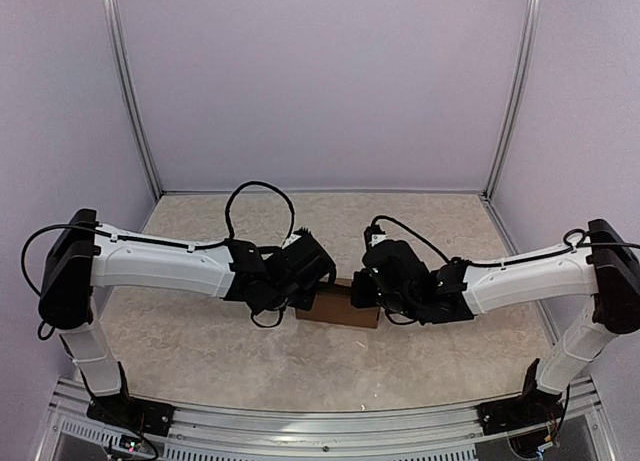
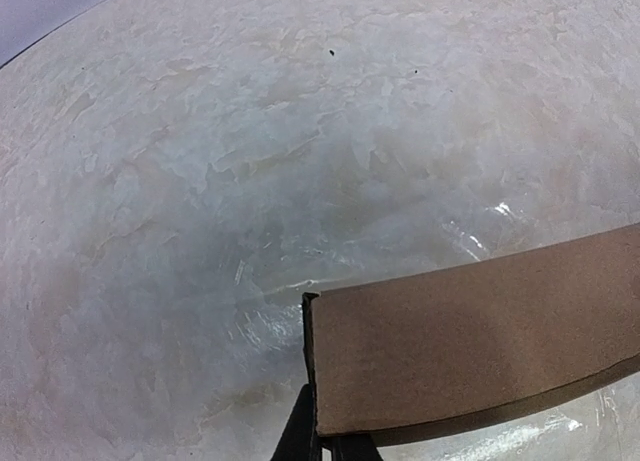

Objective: Fold the paper box

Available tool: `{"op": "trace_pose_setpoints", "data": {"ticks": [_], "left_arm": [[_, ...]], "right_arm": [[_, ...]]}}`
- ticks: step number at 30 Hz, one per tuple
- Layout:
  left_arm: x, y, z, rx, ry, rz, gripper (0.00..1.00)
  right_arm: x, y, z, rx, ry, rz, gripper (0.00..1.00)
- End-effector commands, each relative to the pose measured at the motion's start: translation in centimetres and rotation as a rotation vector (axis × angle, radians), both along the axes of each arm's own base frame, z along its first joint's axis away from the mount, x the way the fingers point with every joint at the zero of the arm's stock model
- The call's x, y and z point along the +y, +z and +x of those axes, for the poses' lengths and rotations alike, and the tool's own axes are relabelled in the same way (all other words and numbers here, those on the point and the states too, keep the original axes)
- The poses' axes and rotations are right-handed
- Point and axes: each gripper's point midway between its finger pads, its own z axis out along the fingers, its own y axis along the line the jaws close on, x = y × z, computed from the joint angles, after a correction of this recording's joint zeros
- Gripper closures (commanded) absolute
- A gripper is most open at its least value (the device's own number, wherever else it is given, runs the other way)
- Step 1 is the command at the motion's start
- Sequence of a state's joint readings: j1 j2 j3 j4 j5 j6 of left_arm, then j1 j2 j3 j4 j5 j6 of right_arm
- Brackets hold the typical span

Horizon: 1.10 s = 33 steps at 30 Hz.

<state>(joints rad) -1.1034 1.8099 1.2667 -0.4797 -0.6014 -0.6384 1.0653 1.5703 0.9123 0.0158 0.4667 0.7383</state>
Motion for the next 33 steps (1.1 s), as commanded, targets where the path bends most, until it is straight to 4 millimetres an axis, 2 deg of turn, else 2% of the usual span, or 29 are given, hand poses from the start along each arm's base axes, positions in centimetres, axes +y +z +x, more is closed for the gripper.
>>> {"op": "trace_pose_setpoints", "data": {"ticks": [1,5,11,15,18,25,27,31,32,33], "left_arm": [[-0.1,-1.9,-1.3,0.053,-0.016,0.02,0.92],[0.2,-2.0,-2.1,0.06,-0.023,0.019,0.83],[0.5,-1.4,-3.0,0.068,-0.059,-0.004,0.61],[1.0,0.7,-3.7,0.06,-0.103,-0.042,0.46],[0.6,2.4,-4.6,0.063,-0.172,-0.107,0.39],[-0.4,7.6,-5.7,0.055,-0.326,-0.268,0.36],[-0.6,9.1,-5.4,0.038,-0.36,-0.333,0.43],[-0.6,10.0,-3.8,0.026,-0.399,-0.418,0.89],[-0.6,10.0,-3.4,0.019,-0.408,-0.432,0.97],[-0.7,10.2,-3.0,0.006,-0.417,-0.45,1.0]], "right_arm": [[-0.2,-4.4,-1.2,0.065,-0.022,-0.036,1.0],[-0.9,-6.0,-1.6,0.075,-0.052,-0.056,1.0],[-1.3,-7.3,-1.7,0.089,-0.07,-0.077,1.0],[-1.3,-7.1,-1.5,0.079,-0.07,-0.09,1.0],[-1.5,-6.7,-1.4,0.064,-0.07,-0.101,1.0],[-1.3,-6.5,-1.4,0.049,-0.046,-0.113,1.0],[-1.2,-6.5,-1.5,0.048,-0.036,-0.109,1.0],[-1.0,-6.4,-1.6,0.044,-0.018,-0.103,1.0],[-1.0,-6.3,-1.7,0.043,-0.011,-0.099,1.0],[-0.9,-6.3,-1.7,0.042,-0.007,-0.093,1.0]]}}
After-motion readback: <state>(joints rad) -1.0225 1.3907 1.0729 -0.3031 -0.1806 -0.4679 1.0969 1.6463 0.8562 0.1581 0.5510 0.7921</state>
